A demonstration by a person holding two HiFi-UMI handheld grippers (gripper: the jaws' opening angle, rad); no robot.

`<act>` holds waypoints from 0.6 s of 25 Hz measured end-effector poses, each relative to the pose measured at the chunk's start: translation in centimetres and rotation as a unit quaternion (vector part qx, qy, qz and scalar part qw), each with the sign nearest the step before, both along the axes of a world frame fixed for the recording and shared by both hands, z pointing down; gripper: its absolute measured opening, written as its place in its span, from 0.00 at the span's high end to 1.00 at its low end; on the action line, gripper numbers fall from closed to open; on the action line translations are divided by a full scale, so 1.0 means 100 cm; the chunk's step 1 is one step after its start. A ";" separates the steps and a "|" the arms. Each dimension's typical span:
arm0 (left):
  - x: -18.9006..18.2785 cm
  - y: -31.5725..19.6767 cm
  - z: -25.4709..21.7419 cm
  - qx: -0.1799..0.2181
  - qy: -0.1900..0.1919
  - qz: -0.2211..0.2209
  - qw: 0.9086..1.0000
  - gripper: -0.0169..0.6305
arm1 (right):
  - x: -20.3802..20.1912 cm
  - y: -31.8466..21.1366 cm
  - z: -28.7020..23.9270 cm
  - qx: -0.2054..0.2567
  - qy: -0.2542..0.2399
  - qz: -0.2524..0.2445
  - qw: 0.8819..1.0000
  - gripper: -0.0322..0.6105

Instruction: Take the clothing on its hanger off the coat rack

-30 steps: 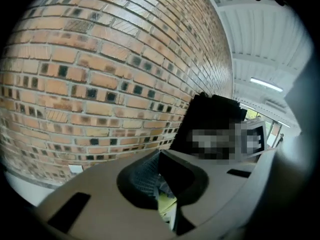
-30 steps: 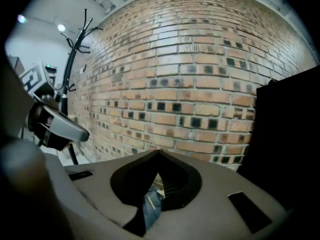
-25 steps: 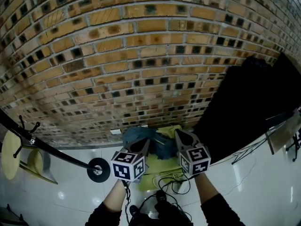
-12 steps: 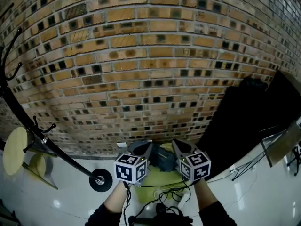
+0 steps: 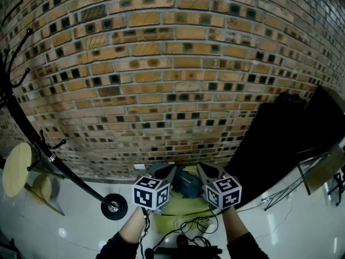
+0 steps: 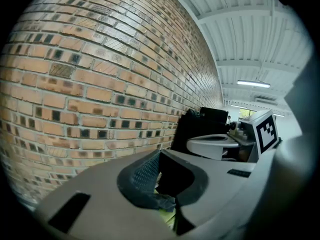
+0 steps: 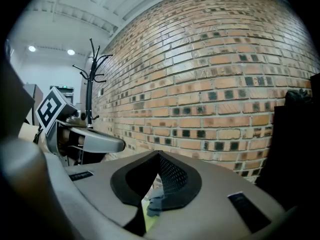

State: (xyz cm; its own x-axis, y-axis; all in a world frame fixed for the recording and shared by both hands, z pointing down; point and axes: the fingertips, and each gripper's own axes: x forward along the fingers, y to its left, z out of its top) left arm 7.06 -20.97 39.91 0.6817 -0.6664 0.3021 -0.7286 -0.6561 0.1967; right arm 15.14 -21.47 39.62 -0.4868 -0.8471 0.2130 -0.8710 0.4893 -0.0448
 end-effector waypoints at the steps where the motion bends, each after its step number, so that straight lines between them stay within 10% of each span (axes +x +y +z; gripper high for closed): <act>1: 0.002 0.000 0.000 0.000 0.001 0.001 1.000 0.96 | 0.000 0.001 0.000 0.000 0.002 -0.001 1.000 0.94; 15: 0.012 0.004 -0.002 0.004 0.003 0.002 1.000 0.96 | 0.005 0.007 -0.001 0.000 0.003 -0.006 1.000 0.94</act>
State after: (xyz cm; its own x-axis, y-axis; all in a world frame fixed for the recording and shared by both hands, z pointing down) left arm 8.25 -20.59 39.67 0.6861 -0.6661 0.2924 -0.7247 -0.6607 0.1955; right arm 15.68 -20.78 39.47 -0.4960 -0.8412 0.2156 -0.8651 0.5000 -0.0397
